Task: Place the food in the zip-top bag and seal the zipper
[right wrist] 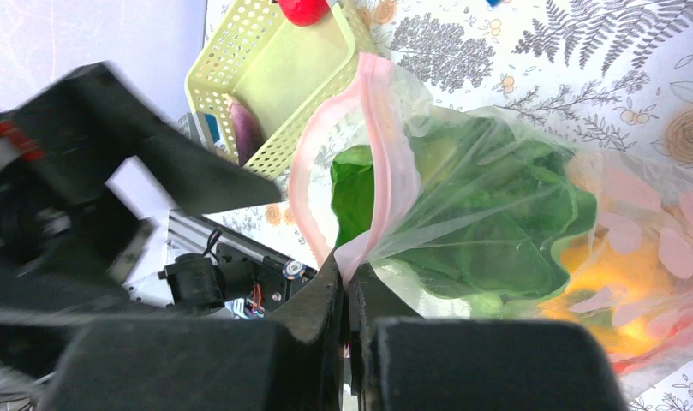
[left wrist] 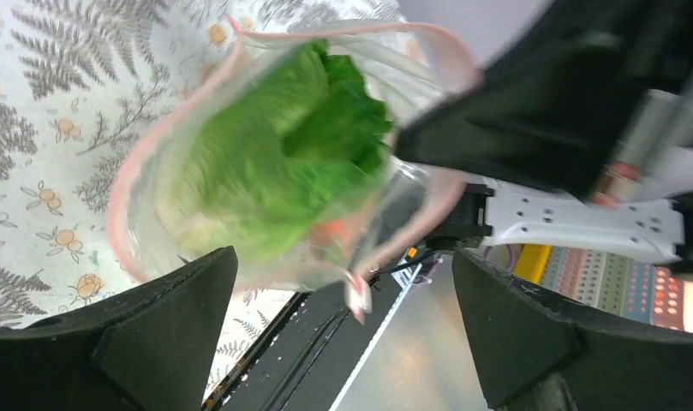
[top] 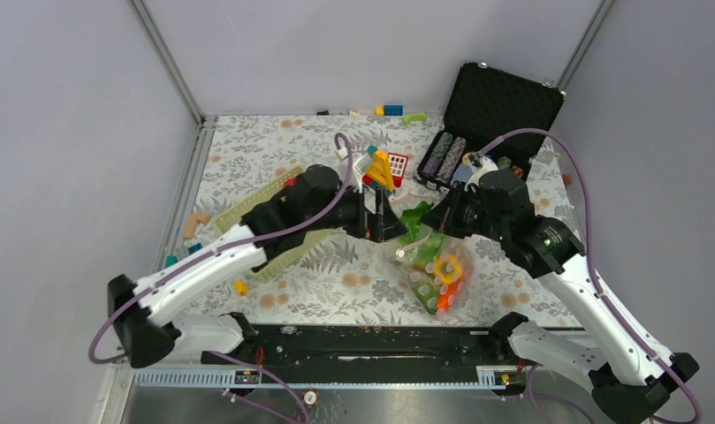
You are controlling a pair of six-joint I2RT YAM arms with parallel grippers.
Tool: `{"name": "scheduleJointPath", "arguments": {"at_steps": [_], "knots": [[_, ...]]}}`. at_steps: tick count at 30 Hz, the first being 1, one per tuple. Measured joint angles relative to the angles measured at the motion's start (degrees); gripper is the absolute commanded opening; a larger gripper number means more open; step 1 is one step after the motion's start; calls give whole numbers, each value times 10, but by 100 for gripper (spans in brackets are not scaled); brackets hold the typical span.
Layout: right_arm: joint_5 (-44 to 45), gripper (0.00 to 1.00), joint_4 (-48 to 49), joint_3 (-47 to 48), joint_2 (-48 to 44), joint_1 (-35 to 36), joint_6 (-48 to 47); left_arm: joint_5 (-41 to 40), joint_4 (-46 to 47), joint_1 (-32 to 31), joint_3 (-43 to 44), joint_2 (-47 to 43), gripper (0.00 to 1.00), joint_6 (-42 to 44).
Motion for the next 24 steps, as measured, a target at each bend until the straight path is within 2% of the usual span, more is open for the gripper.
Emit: {"name": "scheduleJointPath", "arguments": {"at_steps": [5, 9, 11, 13, 16, 20, 22, 23, 24], "knots": [[18, 0, 0, 0, -5, 0, -4, -29, -9, -2, -10, -94, 99, 25], [16, 0, 0, 0, -8, 0, -9, -116, -35, 7, -18, -122, 99, 31], [11, 0, 0, 0, -9, 0, -11, -152, -50, 24, -18, -108, 97, 31], [6, 0, 0, 0, -10, 0, -14, -166, -56, 48, -18, -82, 90, 31], [-2, 0, 0, -1, -13, 0, -17, -155, -65, 78, -18, -22, 85, 32], [-4, 0, 0, -2, -15, 0, -17, -125, -66, 83, -19, 30, 80, 36], [-5, 0, 0, -2, -15, 0, -18, -121, -66, 82, -19, 42, 68, 37], [-7, 0, 0, -2, -15, 0, -19, -118, -64, 82, -18, 47, 54, 37], [-10, 0, 0, -2, -15, 0, -19, -113, -61, 82, -18, 54, 36, 37]]}}
